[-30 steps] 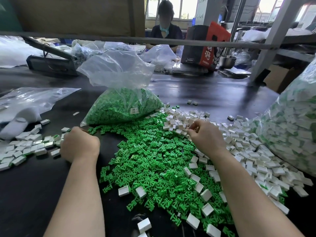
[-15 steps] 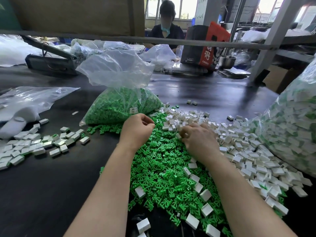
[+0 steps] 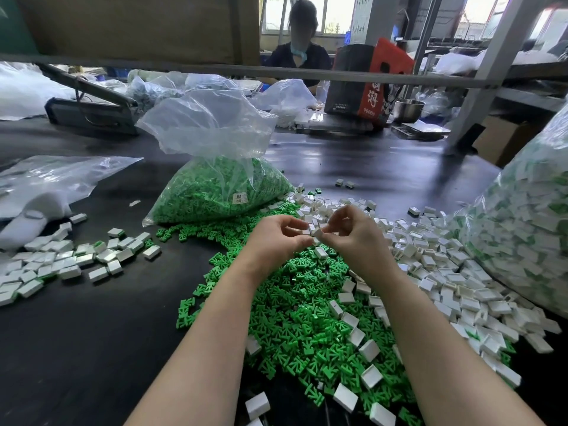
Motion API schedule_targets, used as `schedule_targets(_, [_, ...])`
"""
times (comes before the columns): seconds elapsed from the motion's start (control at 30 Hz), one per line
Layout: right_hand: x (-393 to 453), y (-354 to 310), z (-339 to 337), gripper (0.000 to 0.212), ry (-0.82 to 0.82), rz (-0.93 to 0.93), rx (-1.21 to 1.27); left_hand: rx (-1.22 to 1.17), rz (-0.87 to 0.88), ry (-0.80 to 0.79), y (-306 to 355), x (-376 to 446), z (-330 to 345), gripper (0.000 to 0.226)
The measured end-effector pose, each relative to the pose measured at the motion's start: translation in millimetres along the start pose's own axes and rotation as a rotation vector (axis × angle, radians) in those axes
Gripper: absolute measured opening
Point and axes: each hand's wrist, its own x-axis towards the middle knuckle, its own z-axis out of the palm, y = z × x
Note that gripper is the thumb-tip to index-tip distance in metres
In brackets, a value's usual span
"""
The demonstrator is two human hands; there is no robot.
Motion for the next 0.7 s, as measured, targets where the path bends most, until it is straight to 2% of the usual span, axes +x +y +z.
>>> schedule_targets(0.07, [-0.4,-3.2,0.1,0.028,-0.023,0.042,0.178,-0.07,0.034,-0.017,1.1,-0.8,2.0,0.027])
schedule_targets(0.23, [0.8,-6.9,-3.3,0.023,-0.068,0.082,0.345,-0.217,0.144,0.06,3.0,-1.3,3.5,0.013])
schedule_targets(0.3, [0.8,-5.9,-6.8,0.018,-0.114,0.063,0.24,-0.214,0.185,0.11,3.5,-0.7,2.2,0.012])
schedule_targets(0.37, [-0.1,-6.4,-7.3,0.015,-0.23,0.003,-0.035,-0.201,0.222,0.142,3.3,0.0,1.3,0.013])
schedule_targets(0.5, [-2.3,-11.8,3.1,0.032,-0.471,0.0,-0.42,-0.213,0.213,0.16,2.8,1.4,0.6,0.01])
schedule_targets(0.6, [-2.7,-16.2,7.8,0.021,-0.469,-0.028,-0.507,-0.361,0.131,0.114,3.0,1.3,-1.4,0.015])
schedule_targets(0.7, [-3.5,-14.9,8.6,0.014,-0.471,-0.01,-0.461,-0.539,0.043,0.033,2.6,-1.7,-3.5,0.023])
